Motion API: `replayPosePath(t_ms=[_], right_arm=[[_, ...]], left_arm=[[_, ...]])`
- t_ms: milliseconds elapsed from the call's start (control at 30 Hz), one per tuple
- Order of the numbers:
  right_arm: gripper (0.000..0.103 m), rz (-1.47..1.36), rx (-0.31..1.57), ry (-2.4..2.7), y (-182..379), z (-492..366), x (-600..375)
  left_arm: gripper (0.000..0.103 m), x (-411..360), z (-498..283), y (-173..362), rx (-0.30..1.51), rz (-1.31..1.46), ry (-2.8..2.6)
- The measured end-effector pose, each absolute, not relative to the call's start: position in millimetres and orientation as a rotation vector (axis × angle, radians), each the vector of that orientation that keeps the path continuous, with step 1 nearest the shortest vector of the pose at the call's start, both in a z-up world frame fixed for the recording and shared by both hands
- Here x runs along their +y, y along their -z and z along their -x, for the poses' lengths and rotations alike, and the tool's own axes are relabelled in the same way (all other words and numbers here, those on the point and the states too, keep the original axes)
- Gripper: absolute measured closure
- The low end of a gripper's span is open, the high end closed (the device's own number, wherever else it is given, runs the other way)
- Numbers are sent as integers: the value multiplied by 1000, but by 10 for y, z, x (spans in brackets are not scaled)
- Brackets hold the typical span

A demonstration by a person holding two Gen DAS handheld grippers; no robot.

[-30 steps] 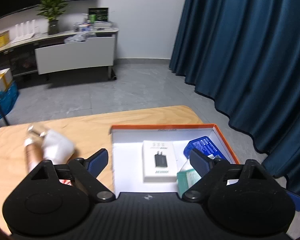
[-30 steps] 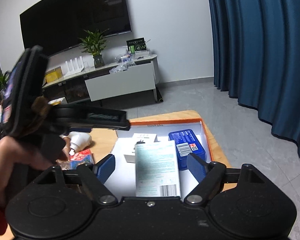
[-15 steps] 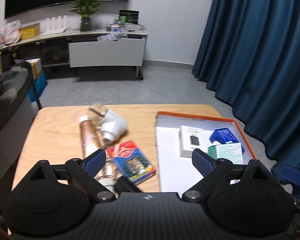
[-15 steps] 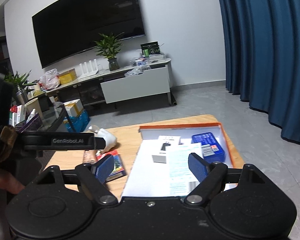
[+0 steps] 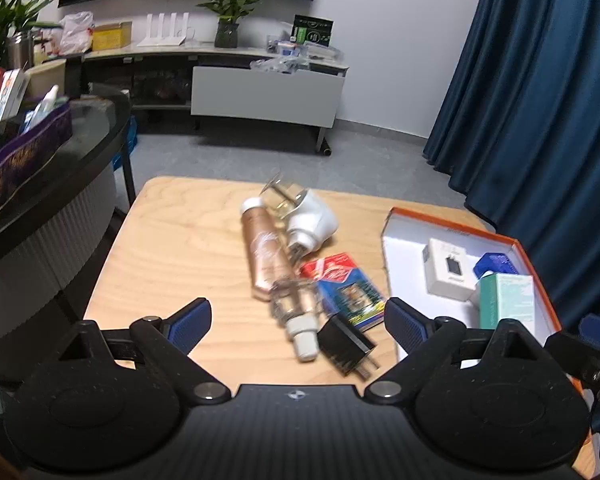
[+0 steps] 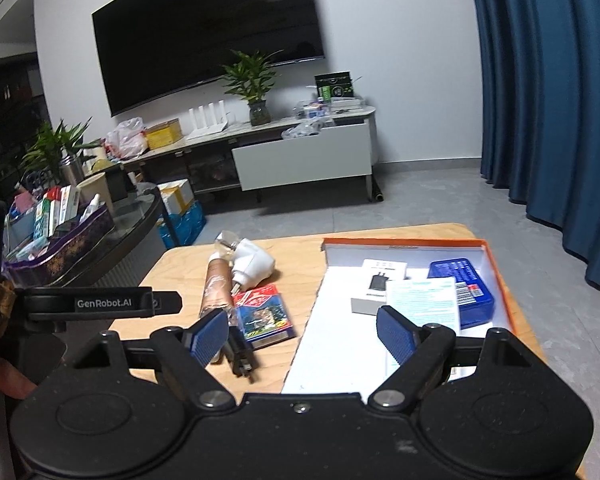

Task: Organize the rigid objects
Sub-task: 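Withdraw both grippers from the tray toward the items on the table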

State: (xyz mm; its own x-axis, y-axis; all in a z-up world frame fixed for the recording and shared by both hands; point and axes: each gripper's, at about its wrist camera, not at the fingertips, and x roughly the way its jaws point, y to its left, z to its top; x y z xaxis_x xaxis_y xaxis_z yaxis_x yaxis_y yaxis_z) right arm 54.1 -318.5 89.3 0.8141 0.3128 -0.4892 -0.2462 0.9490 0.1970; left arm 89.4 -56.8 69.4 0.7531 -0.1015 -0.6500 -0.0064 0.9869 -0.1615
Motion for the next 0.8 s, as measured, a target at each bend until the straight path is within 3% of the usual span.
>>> replayPosePath(t_ms=[800], right_arm=[[7,-145,598,-301,-676,-677,-3215]], left_arm=[[7,-424,-1116,-253,802,118,-3]])
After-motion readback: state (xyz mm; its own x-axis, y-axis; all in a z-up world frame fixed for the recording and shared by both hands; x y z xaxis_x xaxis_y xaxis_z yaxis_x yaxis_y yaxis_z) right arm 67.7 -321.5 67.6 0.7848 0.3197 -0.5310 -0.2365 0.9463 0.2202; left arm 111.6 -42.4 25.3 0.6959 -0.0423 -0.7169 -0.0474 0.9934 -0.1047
